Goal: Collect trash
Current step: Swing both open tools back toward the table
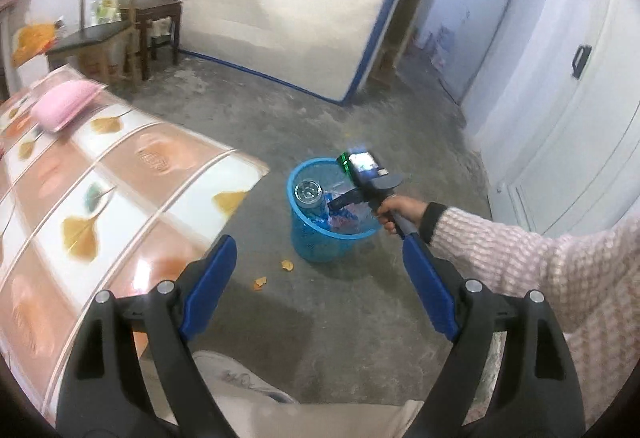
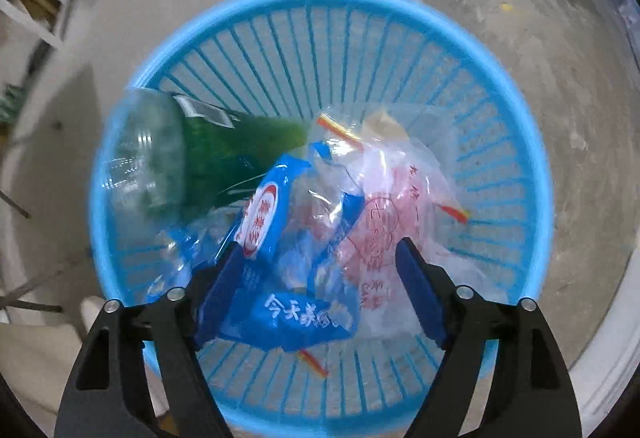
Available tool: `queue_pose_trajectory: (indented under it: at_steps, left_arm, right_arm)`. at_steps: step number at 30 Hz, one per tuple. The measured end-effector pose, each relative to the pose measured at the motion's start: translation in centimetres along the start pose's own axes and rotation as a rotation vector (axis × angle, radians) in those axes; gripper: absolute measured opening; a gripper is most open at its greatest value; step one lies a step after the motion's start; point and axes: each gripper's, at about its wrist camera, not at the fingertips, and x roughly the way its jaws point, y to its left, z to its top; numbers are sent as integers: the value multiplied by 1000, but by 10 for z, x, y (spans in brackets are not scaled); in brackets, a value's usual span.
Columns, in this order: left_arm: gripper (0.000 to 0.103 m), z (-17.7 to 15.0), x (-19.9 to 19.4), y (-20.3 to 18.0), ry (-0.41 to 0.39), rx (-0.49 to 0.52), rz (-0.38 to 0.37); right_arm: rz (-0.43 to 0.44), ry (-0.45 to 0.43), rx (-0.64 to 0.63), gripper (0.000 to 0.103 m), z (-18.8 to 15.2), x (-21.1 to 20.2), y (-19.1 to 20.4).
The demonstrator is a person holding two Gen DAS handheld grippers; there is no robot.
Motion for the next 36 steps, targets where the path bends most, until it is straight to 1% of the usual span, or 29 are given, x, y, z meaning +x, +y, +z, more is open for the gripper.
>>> queue_pose_trajectory:
  at_steps: [1, 2, 4, 6, 8, 11, 14, 18, 20, 23, 27, 29, 30, 31, 32, 33, 34, 35, 36]
  left_arm:
    - [81, -3, -6, 3, -9, -11, 1]
    - [82, -6, -10, 7, -14, -17, 6]
    - [82, -8, -13, 10, -26, -23, 13]
    - [82, -8, -14, 14, -37, -33, 33]
    - [82, -9, -16, 19, -47, -49, 33]
    - [83, -11, -17, 25, -60, -71, 23]
    - [83, -13, -20, 27, -65, -73, 21]
    - [83, -15, -23, 29, -79, -77, 7]
    - [83, -17, -24, 31, -83, -86, 0]
    - [83, -20, -28, 35, -94, -105, -11]
    - [83, -24, -38, 41, -124, -130, -7]
    - [83, -27, -44, 46, -146, -151, 10]
    - [83, -29, -48, 50, -162, -169, 32]
    - [83, -30, -52, 55, -173, -193, 56]
    - [83, -31, -56, 60, -179, -215, 68]
    - [83, -32, -62, 65, -188, -242, 78]
    - [83, -34, -70, 72, -207, -274, 90]
    - [83, -36, -76, 76, -223, -295, 105]
    - [83, -39, -85, 82, -249, -324, 139]
  right_arm:
    - [-6, 30, 7, 71, 4, 9, 4]
    - [-26, 43, 3, 71, 7, 16, 7]
    - [-35, 71, -2, 69, 11, 28, 14]
    - [-68, 90, -3, 69, 13, 40, 19]
    - [-82, 100, -2, 69, 15, 47, 23]
    - [-65, 86, 16, 69, 15, 46, 24]
    - [-52, 36, 0, 69, 14, 24, 19]
    - [8, -70, 40, 69, 0, -26, 3]
    - [60, -119, 77, 70, -10, -51, -7]
    - [113, -195, 116, 71, -26, -86, -21]
    - [174, -337, 191, 71, -61, -138, -36]
    - [180, -414, 210, 71, -78, -168, -35]
    - [171, -479, 209, 71, -92, -185, -37]
    - [162, -527, 200, 72, -103, -201, -27]
    - [147, -580, 183, 75, -115, -219, -14]
    - [131, -637, 164, 82, -127, -239, -1]
    - [130, -696, 133, 85, -138, -261, 17]
    - [139, -740, 103, 87, -141, -280, 35]
    - [149, -772, 76, 91, -144, -295, 47]
